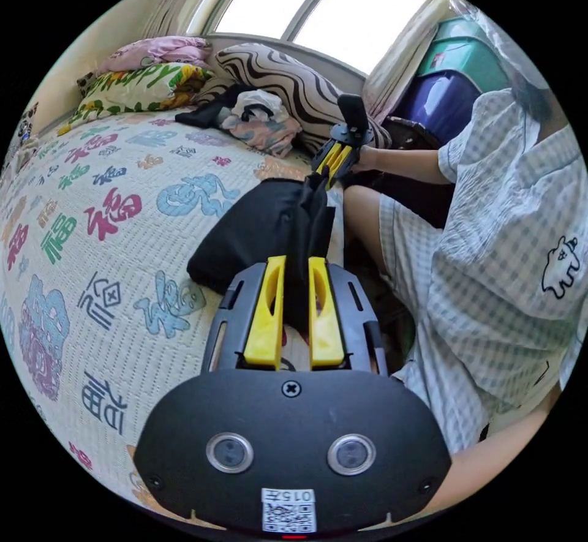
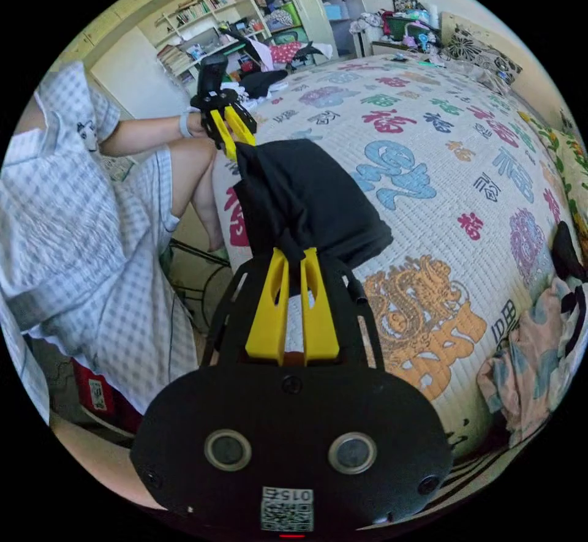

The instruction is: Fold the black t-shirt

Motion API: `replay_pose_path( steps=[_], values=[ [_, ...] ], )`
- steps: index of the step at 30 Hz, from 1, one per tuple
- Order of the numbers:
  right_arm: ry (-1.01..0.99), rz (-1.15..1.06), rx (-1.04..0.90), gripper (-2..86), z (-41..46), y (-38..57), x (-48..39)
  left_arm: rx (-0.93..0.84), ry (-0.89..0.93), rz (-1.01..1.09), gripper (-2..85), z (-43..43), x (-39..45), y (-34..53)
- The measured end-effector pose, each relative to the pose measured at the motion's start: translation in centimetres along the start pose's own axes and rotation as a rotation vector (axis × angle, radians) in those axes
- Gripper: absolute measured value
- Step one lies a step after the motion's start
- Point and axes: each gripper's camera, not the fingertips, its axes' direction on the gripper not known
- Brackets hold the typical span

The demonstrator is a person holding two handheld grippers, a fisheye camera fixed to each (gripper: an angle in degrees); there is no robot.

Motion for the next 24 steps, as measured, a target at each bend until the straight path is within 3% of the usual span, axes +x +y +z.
replay_pose_path(
  steps=[3, 7, 12, 17, 19, 21, 24],
  values=[
    [0.065, 0.025, -0.098, 4.1, 3.9, 0.6, -1.2, -0.117, -0.004, -0.07, 6.6, 2.5, 1.5, 1.5],
    [0.062, 0.06, -0.167, 7.6, 6.4, 0.6, -1.8, -0.127, 0.014, -0.188, 6.6, 2.8, 2.2, 3.1],
    [-0.044, 0.239, -0.214, 6.4, 5.5, 1.9, 0.5, -0.178, 0.046, -0.253, 6.1, 0.2, 3.4, 3.1],
    [-0.225, 0.342, 0.136, 0.2, 3.0, 0.8, 2.8, 0.084, 0.097, -0.357, 5.1, -2.3, 3.4, 0.3],
    [-0.344, 0.418, 0.196, -0.3, 5.8, -1.1, 4.8, 0.094, 0.168, -0.388, 3.5, -0.3, 2.7, -0.7],
    [-0.419, 0.454, 0.122, -0.5, 9.3, -2.2, 6.3, 0.034, 0.192, -0.427, 1.2, 2.1, 2.0, -1.0],
    [-0.38, 0.499, -0.068, -0.6, 13.6, -1.7, 7.9, -0.075, 0.202, -0.501, -0.5, 3.9, 0.9, 0.6]
  ],
)
